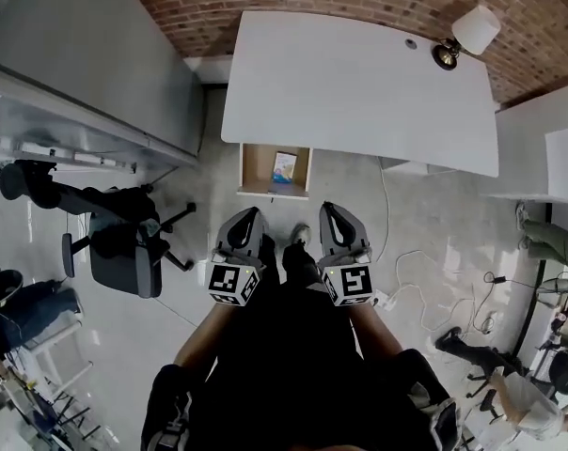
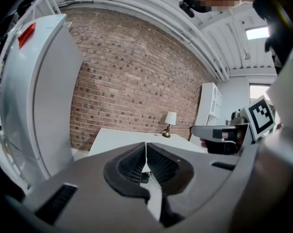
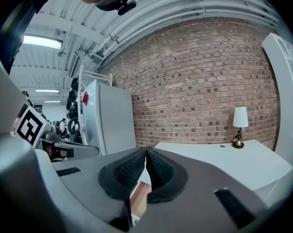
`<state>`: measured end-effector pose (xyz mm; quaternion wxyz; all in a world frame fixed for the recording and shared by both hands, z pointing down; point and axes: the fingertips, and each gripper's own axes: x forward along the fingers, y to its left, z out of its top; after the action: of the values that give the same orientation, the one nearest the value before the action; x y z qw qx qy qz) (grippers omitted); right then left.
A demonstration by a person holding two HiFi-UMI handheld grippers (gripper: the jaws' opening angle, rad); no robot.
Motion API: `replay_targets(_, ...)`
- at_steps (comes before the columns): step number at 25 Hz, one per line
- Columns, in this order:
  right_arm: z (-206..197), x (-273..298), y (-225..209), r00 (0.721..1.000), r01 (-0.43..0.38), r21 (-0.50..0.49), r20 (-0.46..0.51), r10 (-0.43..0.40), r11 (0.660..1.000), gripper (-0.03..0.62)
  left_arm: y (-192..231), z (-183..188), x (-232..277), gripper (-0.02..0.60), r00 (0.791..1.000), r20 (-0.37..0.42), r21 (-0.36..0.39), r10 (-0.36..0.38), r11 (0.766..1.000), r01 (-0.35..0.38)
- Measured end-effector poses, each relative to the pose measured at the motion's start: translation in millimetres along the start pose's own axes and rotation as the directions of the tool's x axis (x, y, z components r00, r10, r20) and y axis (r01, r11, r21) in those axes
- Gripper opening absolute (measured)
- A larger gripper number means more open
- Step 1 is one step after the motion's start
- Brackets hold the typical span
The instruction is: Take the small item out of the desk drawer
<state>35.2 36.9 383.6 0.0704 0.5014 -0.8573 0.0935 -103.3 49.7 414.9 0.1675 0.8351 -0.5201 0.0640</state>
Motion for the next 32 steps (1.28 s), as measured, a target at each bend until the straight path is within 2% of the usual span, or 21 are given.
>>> replay_targets(9, -29, 62, -33, 0.997, 0.034, 0.046, -0.069, -0.031, 0.998, 0.029, 31, -54, 80, 0.012, 0.99, -0.136, -0.015, -0.02, 1.0, 0.019)
replay_targets(13, -47, 87, -44, 0.993, 0.055, 0.064, -0.105, -0.048, 0.996, 0.028, 51, -92, 115, 0.012, 0.976, -0.216, -0.024, -0.023, 1.0, 0.019)
replay_targets(18, -75, 116, -50, 0.988, 0.06, 0.079, -0.148, -0.048, 0.995, 0.028, 83, -157, 161, 0.014, 0.948, -0.318, 0.006, 0.018, 1.0, -0.017)
replay_targets(21, -89, 126, -50, 0.985, 0.058, 0.082, -0.168, -0.043, 0.995, 0.029, 91, -212, 186, 0.022, 0.912, -0.41, -0.009, 0.0, 1.0, -0.004)
replay_targets(25, -115, 138, -55, 0.981, 0.054, 0.101, -0.193, -0.033, 0.993, 0.029, 105, -291, 222, 0.111, 0.844, -0.536, -0.006, 0.019, 1.0, -0.026)
replay_targets(27, -131, 142, -59, 0.977, 0.051, 0.107, -0.211, -0.027, 0.993, 0.029, 113, -325, 238, 0.175, 0.81, -0.586, -0.004, 0.036, 0.999, -0.047)
replay_targets(29, -146, 145, -61, 0.973, 0.048, 0.115, -0.229, -0.02, 0.992, 0.029, 120, -353, 249, 0.213, 0.778, -0.627, 0.001, 0.047, 0.998, -0.059)
replay_targets(32, -169, 148, -67, 0.967, 0.047, 0.123, -0.255, -0.014, 0.991, 0.029, 125, -385, 268, 0.261, 0.733, -0.679, 0.033, 0.049, 0.999, -0.036)
